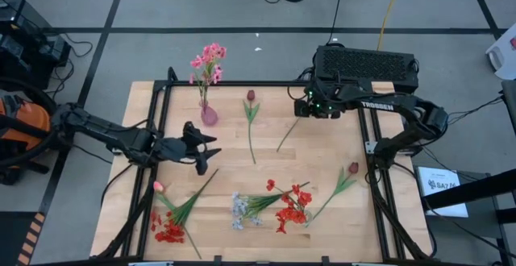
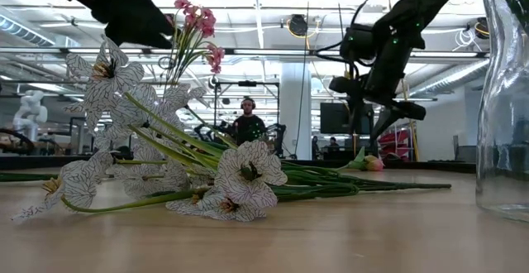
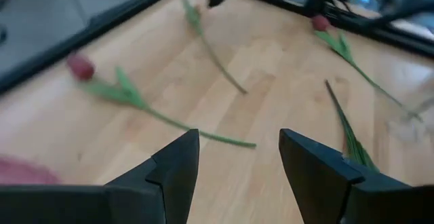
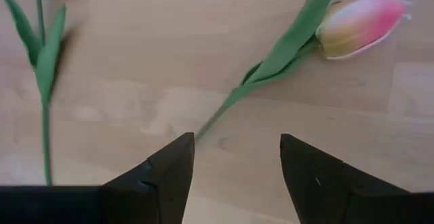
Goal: Sort flowers into vase by color
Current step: Put the pink flowers into the pink vase, then put the right pink tulip flower into the pink vase
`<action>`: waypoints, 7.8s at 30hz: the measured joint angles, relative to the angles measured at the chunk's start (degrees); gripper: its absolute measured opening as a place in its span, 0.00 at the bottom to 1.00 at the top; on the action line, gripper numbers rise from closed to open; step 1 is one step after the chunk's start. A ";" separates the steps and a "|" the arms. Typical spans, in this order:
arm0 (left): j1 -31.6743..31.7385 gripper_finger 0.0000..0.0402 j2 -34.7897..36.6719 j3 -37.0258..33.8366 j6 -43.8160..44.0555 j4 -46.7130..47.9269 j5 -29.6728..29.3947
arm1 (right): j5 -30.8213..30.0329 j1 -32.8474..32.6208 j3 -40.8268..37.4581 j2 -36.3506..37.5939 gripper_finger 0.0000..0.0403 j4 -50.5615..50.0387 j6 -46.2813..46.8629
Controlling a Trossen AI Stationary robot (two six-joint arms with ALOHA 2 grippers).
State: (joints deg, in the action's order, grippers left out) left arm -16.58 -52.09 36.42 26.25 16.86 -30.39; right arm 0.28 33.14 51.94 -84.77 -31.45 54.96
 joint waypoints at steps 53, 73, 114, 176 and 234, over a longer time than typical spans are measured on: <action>-8.30 0.52 14.07 -12.61 -5.61 -9.01 1.90 | -4.63 -1.22 0.05 -14.33 0.47 8.17 21.10; -7.88 0.52 14.01 -12.59 -5.69 -21.08 -9.26 | 2.18 -2.81 -0.13 9.88 0.01 19.51 -25.64; 11.31 0.52 -24.38 8.69 -14.92 -54.03 14.98 | 27.07 -22.75 -0.04 -1.27 0.00 71.52 -39.65; 8.44 0.02 9.05 11.01 -13.51 -1.73 -27.80 | 19.06 -9.51 -0.07 16.15 0.38 23.53 -41.17; 58.18 0.02 21.48 2.36 -4.40 -14.49 20.77 | 6.92 -9.53 -0.07 16.09 0.33 26.84 -33.96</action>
State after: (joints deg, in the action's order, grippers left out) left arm 41.60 -30.61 38.79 21.85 2.38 -9.63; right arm 7.20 23.62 51.88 -68.69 -4.61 21.01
